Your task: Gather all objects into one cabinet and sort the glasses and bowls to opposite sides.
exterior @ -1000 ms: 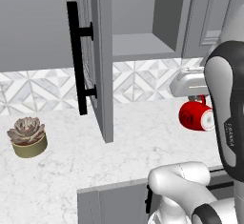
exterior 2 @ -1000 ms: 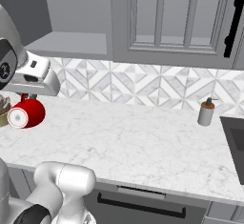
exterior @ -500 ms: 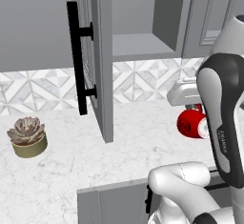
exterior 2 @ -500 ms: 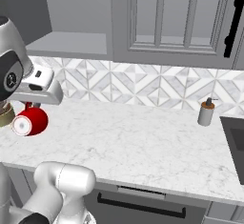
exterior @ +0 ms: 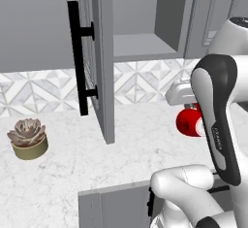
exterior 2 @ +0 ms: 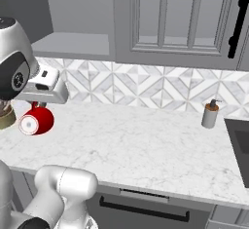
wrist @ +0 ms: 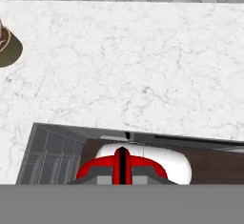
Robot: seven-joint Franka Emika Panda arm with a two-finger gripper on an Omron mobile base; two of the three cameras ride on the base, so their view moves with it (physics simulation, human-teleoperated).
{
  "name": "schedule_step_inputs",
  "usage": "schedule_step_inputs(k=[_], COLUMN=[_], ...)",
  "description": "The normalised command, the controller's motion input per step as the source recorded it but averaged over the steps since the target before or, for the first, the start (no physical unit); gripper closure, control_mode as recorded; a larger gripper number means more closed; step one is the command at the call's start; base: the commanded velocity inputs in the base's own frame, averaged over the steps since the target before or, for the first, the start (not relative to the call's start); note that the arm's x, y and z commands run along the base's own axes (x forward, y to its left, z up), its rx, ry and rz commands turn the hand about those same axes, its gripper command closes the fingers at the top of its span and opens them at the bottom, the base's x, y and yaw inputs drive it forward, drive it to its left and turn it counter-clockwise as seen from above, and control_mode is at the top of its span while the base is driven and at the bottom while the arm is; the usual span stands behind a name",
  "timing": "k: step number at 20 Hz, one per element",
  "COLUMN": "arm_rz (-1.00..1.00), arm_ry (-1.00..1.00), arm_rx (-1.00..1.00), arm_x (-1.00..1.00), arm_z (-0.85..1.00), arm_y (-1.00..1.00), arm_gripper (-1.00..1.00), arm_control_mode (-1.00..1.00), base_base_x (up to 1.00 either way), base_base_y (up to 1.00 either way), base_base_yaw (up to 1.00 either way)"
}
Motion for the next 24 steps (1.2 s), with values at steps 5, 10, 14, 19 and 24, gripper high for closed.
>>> schedule_step_inputs(k=[5, 10, 14, 19, 24], arm_rz=[0.0, 0.0, 0.0, 0.0, 0.0], arm_ry=[0.0, 0.0, 0.0, 0.0, 0.0], arm_rx=[0.0, 0.0, 0.0, 0.0, 0.0], arm_x=[0.0, 0.0, 0.0, 0.0, 0.0], arm_z=[0.0, 0.0, 0.0, 0.0, 0.0], arm_y=[0.0, 0.0, 0.0, 0.0, 0.0], arm_gripper=[1.0, 1.0, 1.0, 1.0, 1.0], arm_control_mode=[1.0, 1.0, 1.0, 1.0, 1.0], base_base_x=[-0.94, -1.0, -1.0, -1.0, -1.0], base_base_y=[-0.38, -0.55, -0.46, -0.01, 0.05], base_base_yaw=[0.0, 0.05, 0.53, 0.79, 0.77])
